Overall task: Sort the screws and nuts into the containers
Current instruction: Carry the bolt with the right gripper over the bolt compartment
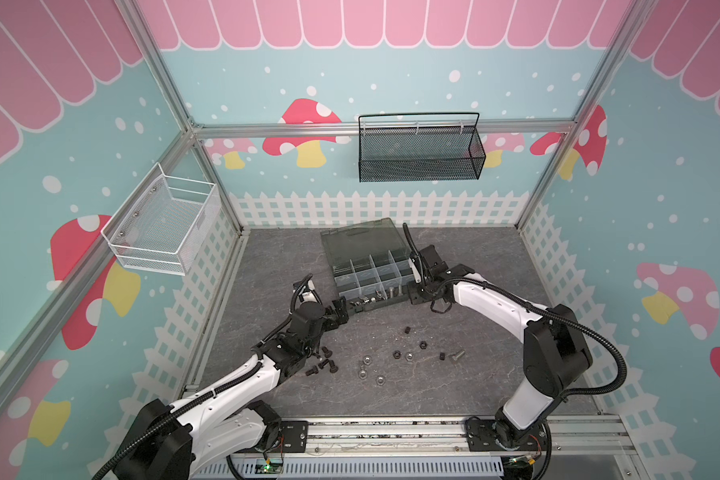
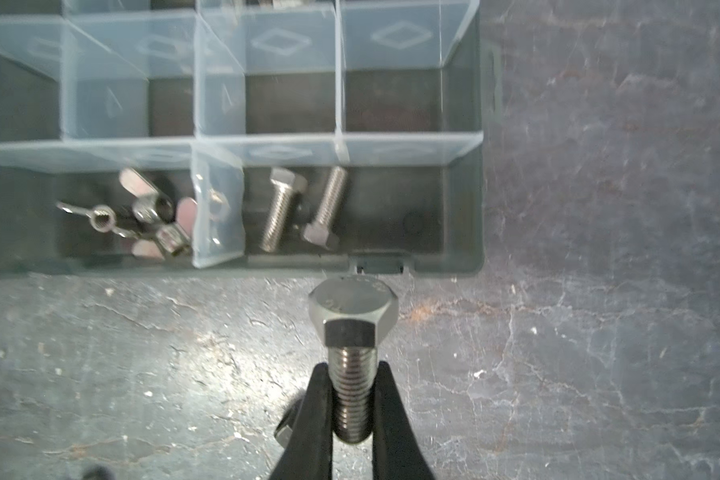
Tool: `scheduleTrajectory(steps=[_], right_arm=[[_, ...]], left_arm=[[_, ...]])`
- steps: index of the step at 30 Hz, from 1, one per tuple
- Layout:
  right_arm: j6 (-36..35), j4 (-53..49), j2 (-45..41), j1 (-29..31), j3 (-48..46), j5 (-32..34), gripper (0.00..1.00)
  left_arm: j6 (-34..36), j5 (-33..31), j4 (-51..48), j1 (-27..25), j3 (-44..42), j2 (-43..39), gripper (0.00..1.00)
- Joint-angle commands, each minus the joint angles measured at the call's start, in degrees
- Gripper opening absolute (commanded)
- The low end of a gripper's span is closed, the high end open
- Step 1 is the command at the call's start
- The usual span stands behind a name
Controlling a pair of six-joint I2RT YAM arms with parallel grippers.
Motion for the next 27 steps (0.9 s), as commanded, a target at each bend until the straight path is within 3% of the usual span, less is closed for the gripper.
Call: scheduleTrajectory(steps=[1, 8, 27], right_arm=[[-0.61, -0.41, 3.93, -0.58, 5.03, -0.07, 0.0], [2.8, 0.45, 9.93, -0.69, 11.09, -1.63, 0.0], [6.78, 0.16, 16.91, -2.42, 10.52, 0.24, 0.0]], left_arm=[[-1.11, 0.09, 0.44, 0.32, 0.07, -0.47, 0.99], [-1.11, -0.13, 0.29, 0.32, -0.1, -0.79, 0.99], [-1.22, -0.16, 0.69, 0.37, -1.0, -1.3, 1.0]])
